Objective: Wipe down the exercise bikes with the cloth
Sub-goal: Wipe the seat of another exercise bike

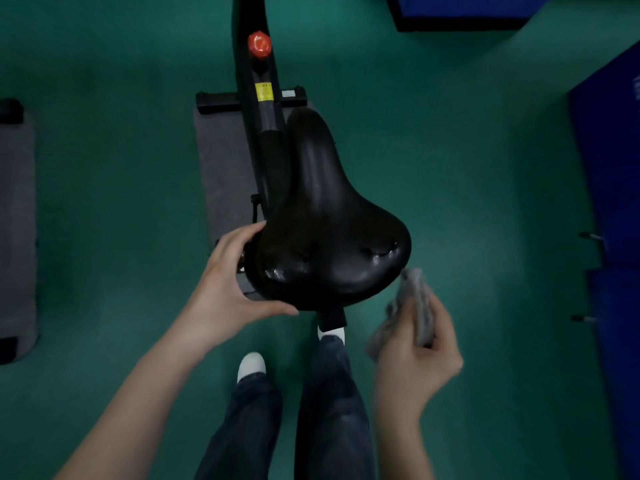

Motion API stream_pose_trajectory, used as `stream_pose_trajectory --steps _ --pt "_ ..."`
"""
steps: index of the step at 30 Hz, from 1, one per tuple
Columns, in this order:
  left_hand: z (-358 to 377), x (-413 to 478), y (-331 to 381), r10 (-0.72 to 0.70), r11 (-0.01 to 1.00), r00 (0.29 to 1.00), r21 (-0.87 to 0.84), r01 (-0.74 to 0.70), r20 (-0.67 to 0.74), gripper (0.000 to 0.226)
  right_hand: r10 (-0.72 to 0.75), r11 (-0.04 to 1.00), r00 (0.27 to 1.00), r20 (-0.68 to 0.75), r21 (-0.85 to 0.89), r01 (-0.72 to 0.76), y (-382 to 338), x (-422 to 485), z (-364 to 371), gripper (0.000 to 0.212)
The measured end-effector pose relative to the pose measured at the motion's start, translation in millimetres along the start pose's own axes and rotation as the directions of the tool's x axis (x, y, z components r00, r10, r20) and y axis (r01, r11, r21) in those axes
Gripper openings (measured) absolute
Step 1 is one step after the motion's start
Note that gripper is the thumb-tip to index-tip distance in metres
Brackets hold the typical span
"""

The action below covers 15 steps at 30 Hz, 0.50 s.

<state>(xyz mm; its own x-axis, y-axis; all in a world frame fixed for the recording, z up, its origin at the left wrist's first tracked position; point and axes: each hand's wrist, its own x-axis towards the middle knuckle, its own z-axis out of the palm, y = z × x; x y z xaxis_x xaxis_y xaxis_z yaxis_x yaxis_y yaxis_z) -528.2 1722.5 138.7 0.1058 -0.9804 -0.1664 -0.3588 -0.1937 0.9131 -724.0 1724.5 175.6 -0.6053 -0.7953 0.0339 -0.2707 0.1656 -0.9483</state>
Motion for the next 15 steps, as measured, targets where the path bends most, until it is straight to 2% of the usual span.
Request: stream_pose_trajectory --steps 3,6,9,13,15 --pt "1.9 -0.6 -2.3 0.010 1.000 1.000 -0.004 -0.010 0.000 0.102 -0.236 0.928 0.960 0.147 -0.259 0.268 -13.3 47.7 8.3 0.020" --pt "2.9 0.0 -5.1 0.017 1.000 1.000 -0.020 -0.017 -0.010 0.101 -0.245 0.820 0.920 0.306 -0.441 0.366 -21.7 66.5 23.0 0.026" --pt "4.0 -0.8 -5.8 0.017 0.999 1.000 -0.034 -0.017 -0.024 0.100 -0.362 0.755 0.878 0.315 -0.453 0.474 -19.4 38.0 22.0 0.038" --pt "4.8 -1.1 -7.5 0.013 0.999 1.000 -0.041 -0.014 -0.024 0.101 -0.441 0.743 0.791 0.424 -0.322 0.587 -26.1 1.1 17.5 0.043" --pt "4.4 -1.3 -7.8 0.009 0.999 1.000 -0.047 -0.010 -0.021 0.101 -0.400 0.780 0.823 0.403 -0.322 0.537 -30.1 16.2 20.2 0.037"
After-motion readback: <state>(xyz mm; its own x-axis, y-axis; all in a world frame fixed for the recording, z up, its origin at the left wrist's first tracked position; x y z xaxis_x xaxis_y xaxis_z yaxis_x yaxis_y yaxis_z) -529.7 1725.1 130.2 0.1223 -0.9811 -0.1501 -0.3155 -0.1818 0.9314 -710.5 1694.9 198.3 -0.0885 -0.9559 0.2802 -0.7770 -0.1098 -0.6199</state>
